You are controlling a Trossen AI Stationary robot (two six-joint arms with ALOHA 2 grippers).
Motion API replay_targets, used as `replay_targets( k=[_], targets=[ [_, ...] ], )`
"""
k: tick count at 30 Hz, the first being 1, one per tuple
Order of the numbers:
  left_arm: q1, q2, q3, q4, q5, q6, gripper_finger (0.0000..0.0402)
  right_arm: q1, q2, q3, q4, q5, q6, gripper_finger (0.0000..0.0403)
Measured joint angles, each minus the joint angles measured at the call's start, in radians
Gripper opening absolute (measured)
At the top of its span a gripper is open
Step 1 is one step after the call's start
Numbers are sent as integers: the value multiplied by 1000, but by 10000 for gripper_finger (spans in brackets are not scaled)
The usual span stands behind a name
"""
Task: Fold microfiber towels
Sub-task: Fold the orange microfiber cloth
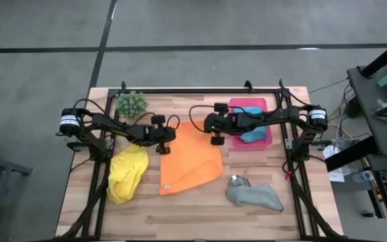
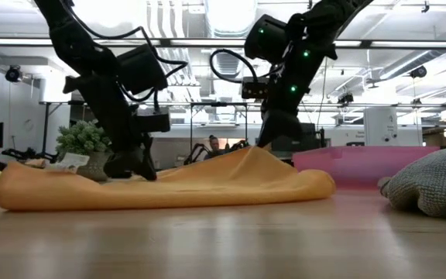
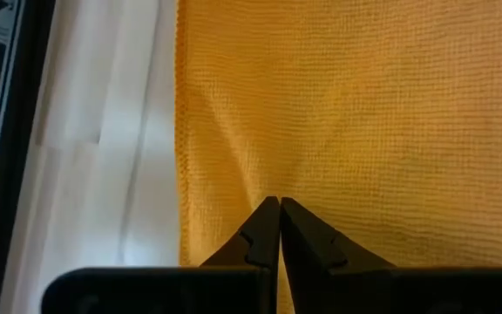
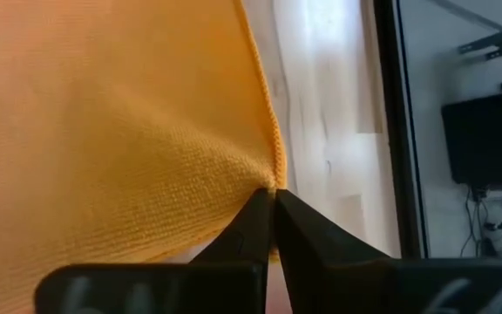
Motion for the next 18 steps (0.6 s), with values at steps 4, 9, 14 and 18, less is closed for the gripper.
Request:
replay_targets(
  k=[4, 9, 14, 18],
  targets=[
    [25, 0, 0, 29, -3, 23, 0, -22, 0, 0, 3, 0, 2, 31],
    [51, -1, 19, 53, -6, 33, 0, -34, 0, 0, 4, 0, 2, 60],
    [54, -13, 51, 49, -24, 53, 0, -36, -1, 10, -27, -3, 21, 92],
    [32, -53, 62, 18, -19, 50, 0, -30, -23, 27, -83, -92, 65, 99]
  ],
)
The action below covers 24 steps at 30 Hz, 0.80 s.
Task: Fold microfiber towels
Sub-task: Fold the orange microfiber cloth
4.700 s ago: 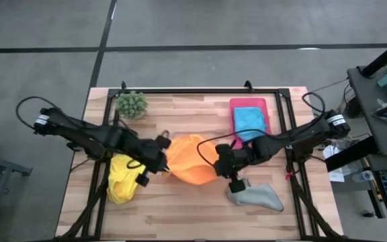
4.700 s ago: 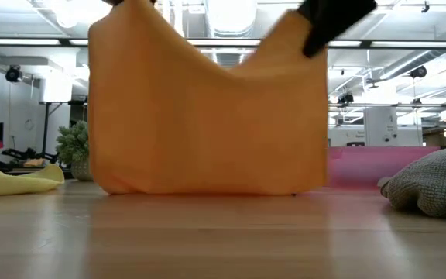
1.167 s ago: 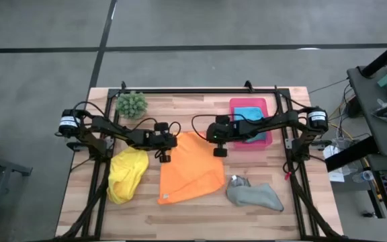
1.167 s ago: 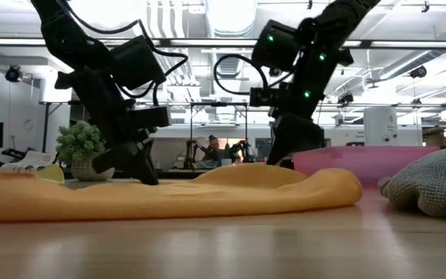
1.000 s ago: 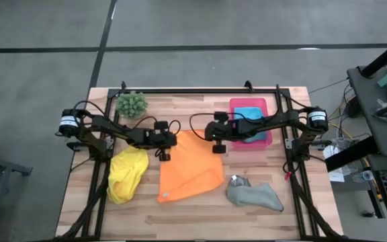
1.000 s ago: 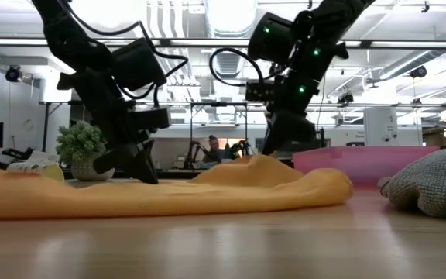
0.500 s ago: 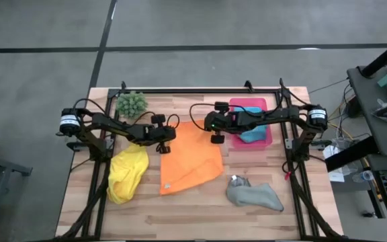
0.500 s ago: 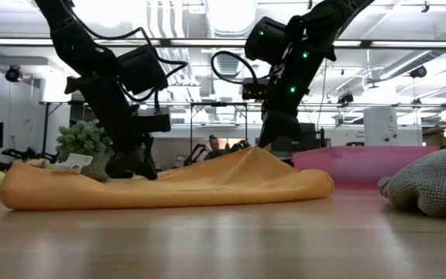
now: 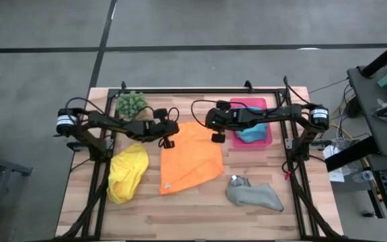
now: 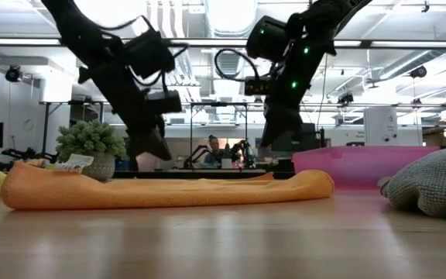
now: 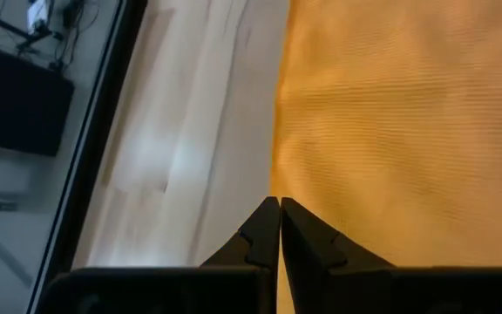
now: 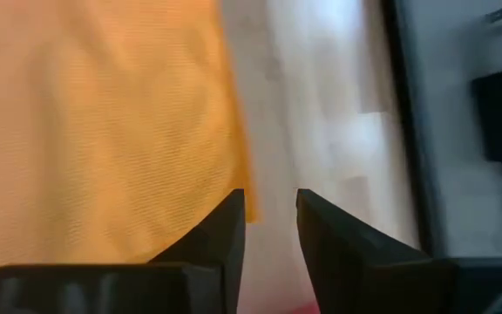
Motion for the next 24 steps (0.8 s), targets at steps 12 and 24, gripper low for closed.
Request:
replay_targets(
  k=[12, 24],
  targets=[
    [-178, -201, 0, -80, 196, -144, 0, 131, -52, -29, -2, -243, 132, 80],
    [-497, -280, -1, -196, 315, -478, 0, 333, -52, -73, 69, -242, 277, 81]
  ],
)
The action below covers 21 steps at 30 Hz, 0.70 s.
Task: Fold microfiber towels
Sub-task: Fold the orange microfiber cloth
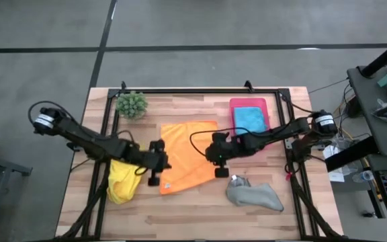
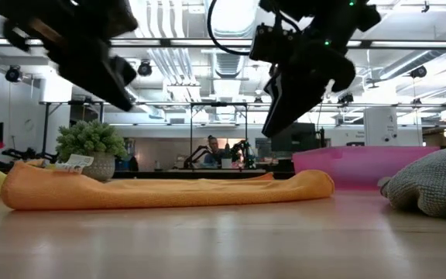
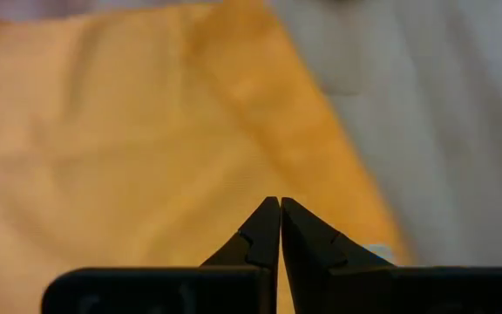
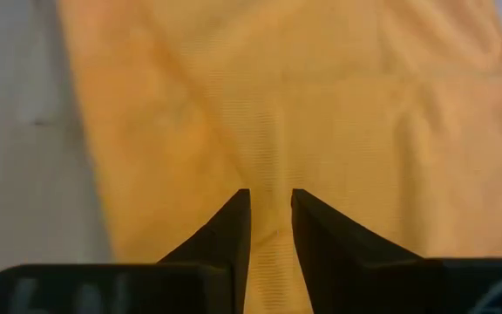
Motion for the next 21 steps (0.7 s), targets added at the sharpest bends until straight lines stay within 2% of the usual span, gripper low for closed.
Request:
replay_targets(
  k=[5, 9, 12, 17, 21],
  targets=[
    [-111, 14, 0, -1, 29, -190, 17, 34, 3, 0, -8, -1, 116, 107],
    [-167, 15, 0, -68, 61, -312, 71, 44, 6, -7, -16, -4, 160, 131],
    [-192, 29, -6, -109, 31, -384, 120, 48, 7, -19, -16, -18, 170, 145],
    [-215, 75, -24, -108, -8, -439, 183, 48, 7, -42, -11, -27, 213, 148],
    [-223, 124, -31, -45, 20, -439, 203, 48, 7, -64, -8, -27, 232, 148]
  ],
)
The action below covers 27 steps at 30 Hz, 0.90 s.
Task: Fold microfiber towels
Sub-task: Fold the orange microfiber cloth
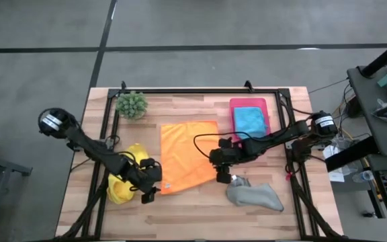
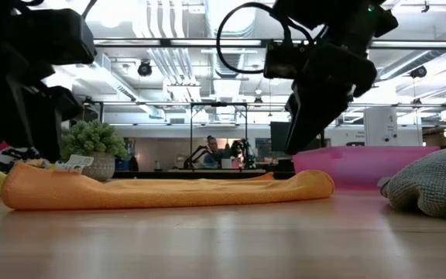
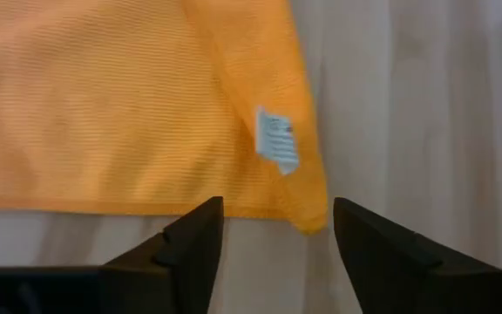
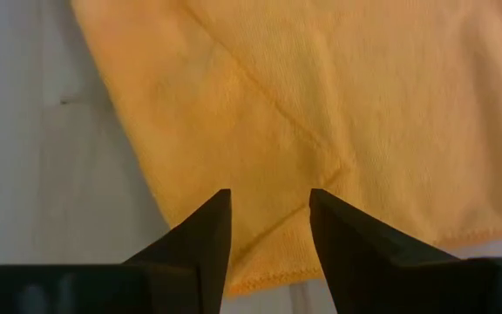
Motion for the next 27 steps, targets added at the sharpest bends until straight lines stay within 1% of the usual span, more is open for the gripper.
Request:
replay_targets(
  k=[5, 7, 9, 11, 14, 16, 23, 25, 27],
  targets=[
    [-2, 64, -1, 51, 23, -1, 205, 0, 1, -19, 2, 9, 11, 148],
    [-2, 93, -1, 91, 48, 0, 205, 0, 1, -22, 8, 9, 26, 148],
    [-2, 123, 0, 146, 80, 5, 200, 0, 1, -23, 8, 10, 41, 148],
    [-2, 152, 7, 154, 83, 23, 190, 0, 1, -24, 9, 18, 51, 148],
    [-2, 181, 18, 160, 83, 41, 162, 0, 1, -33, 28, 63, 65, 148],
    [-2, 191, 24, 160, 83, 59, 136, -3, 1, -47, 52, 88, 70, 148],
    [-2, 192, 26, 159, 84, 87, 20, -38, 1, -124, 214, 90, 65, 148],
    [-2, 191, 26, 160, 84, 87, 6, -50, 1, -152, 263, 90, 58, 148],
    [-2, 191, 26, 159, 85, 88, 8, -61, 1, -181, 314, 90, 57, 148]
  ],
)
